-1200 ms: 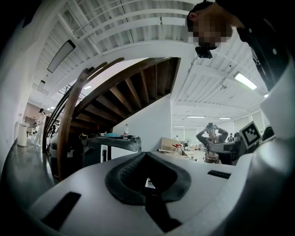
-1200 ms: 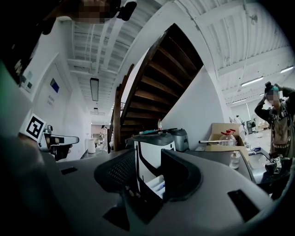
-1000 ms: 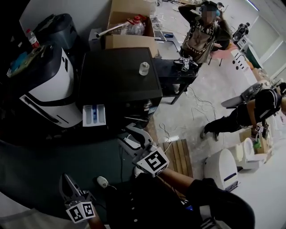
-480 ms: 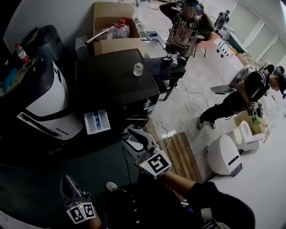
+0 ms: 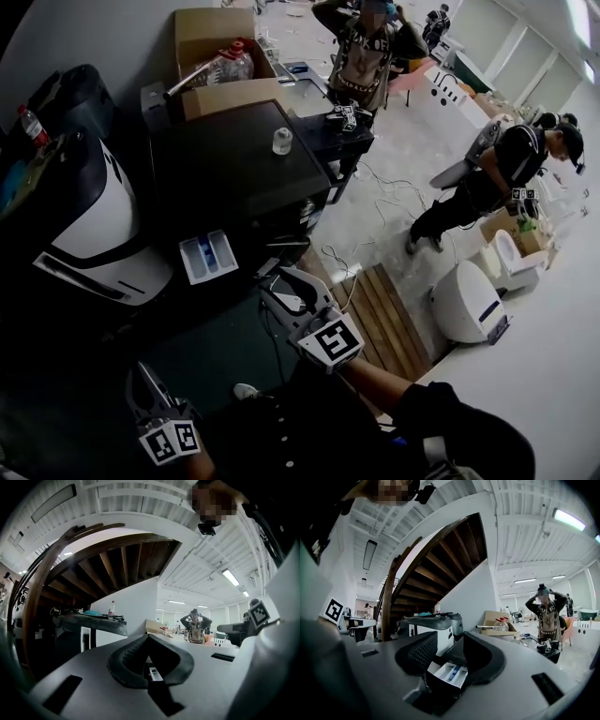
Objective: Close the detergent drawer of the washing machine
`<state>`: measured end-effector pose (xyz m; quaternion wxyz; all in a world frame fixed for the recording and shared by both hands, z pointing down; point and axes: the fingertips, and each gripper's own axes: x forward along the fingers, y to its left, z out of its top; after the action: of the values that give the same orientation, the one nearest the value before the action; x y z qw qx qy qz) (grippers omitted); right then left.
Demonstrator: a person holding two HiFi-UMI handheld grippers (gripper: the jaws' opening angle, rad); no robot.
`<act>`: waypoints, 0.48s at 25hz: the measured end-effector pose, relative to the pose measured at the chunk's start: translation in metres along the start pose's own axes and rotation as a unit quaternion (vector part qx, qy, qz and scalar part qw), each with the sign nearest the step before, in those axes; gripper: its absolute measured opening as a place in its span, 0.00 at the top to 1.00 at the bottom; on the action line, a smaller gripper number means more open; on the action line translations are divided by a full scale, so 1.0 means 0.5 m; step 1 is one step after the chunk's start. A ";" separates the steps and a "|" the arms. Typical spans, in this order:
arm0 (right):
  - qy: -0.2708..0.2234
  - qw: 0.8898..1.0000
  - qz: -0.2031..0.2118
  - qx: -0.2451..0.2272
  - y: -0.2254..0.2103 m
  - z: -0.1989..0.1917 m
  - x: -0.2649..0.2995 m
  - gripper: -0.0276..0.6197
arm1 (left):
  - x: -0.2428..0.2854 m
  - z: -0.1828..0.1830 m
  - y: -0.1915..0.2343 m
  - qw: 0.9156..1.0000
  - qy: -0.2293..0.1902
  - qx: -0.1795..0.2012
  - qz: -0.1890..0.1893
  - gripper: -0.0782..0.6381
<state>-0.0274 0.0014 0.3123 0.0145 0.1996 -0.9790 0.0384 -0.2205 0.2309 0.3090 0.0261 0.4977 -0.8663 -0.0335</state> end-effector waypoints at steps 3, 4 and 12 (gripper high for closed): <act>0.002 1.000 -0.018 0.001 0.017 -0.001 0.007 0.68 | 0.011 0.005 0.025 1.000 -0.002 0.000 -0.016 0.88; 0.000 1.000 -0.023 -0.002 0.025 0.002 0.011 0.68 | 0.015 0.008 0.034 1.000 -0.003 0.001 -0.022 0.88; -0.014 0.997 -0.070 -0.008 0.094 0.011 0.029 0.68 | 0.023 0.026 0.111 0.998 0.001 0.004 -0.070 0.88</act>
<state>-0.0594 0.0386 0.3040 0.0047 0.2681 -0.9630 0.0268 -0.2751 0.2493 0.3011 0.0221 0.5570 -0.8296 -0.0313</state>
